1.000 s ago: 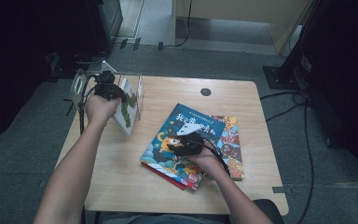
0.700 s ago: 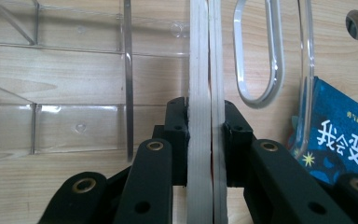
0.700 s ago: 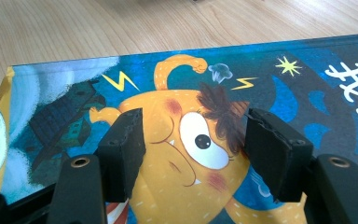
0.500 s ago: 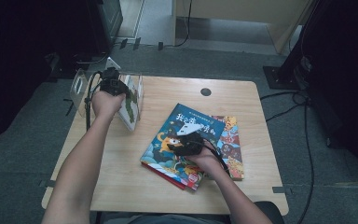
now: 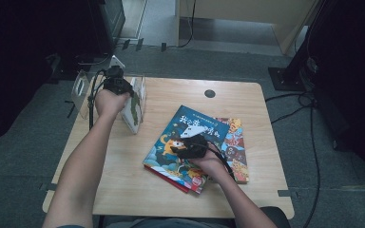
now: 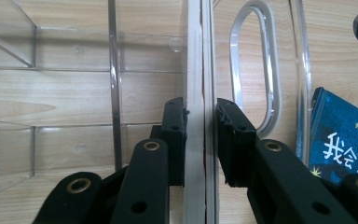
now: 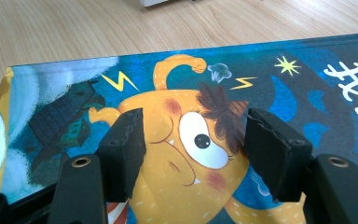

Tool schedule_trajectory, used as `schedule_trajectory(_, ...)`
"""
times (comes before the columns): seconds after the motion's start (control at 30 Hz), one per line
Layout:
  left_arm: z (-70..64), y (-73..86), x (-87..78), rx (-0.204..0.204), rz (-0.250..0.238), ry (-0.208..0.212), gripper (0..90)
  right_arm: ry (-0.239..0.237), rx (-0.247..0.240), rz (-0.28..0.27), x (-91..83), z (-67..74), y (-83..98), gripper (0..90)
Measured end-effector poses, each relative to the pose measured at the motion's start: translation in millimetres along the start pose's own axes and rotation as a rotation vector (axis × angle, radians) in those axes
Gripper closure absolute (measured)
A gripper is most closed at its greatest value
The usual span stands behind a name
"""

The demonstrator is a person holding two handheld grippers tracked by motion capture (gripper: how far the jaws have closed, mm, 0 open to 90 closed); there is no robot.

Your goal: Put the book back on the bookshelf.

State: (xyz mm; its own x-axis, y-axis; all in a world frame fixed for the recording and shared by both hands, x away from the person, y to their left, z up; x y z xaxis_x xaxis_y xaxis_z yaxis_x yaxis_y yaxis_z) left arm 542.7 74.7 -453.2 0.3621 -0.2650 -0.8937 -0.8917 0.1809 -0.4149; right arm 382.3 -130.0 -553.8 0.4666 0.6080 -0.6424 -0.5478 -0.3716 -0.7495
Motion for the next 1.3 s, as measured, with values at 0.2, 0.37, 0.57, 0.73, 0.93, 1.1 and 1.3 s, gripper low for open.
schedule_trajectory(0.2,-0.3,-1.7,-9.7,0.018,-0.011,0.002,72.1,0.000,0.000,0.000,0.0,0.0,0.0,38.0)
schedule_trajectory(0.37,-0.3,-3.5,-19.1,0.025,-0.025,0.007,70.4,0.001,-0.002,-0.001,0.1,-0.3,-0.1,38.0)
schedule_trajectory(0.57,-0.5,-1.8,-29.4,0.039,-0.033,0.014,67.9,0.000,-0.001,-0.001,0.1,-0.2,-0.2,37.9)
schedule_trajectory(0.73,-4.9,4.2,-36.7,0.072,-0.030,0.023,66.5,0.000,-0.002,-0.001,0.1,-0.2,-0.1,38.0)
schedule_trajectory(0.93,-18.6,15.2,-43.6,0.137,-0.032,0.078,64.2,0.000,-0.001,-0.001,0.0,-0.2,-0.2,38.0)
schedule_trajectory(1.1,-23.5,26.4,-46.4,0.170,-0.041,0.089,62.3,0.000,-0.001,-0.001,0.0,-0.2,-0.2,38.0)
schedule_trajectory(1.3,-32.6,47.8,-45.5,0.199,-0.041,0.141,60.3,0.000,0.004,0.001,-1.3,-0.1,0.9,38.6)
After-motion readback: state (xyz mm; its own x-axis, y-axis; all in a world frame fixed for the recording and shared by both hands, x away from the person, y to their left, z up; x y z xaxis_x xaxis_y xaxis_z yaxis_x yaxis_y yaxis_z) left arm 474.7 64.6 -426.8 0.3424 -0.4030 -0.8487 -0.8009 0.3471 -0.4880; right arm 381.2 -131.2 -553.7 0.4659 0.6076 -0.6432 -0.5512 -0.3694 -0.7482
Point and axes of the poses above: each handheld gripper's, and its own axes: x roughly forward along the jaws, y roughly out of its underside, z roughly to its left, the point moved 9 cm from there along x, roughly forward along the jaws, and after that the axes turned 10 degrees about x, right-handed, at the moved point
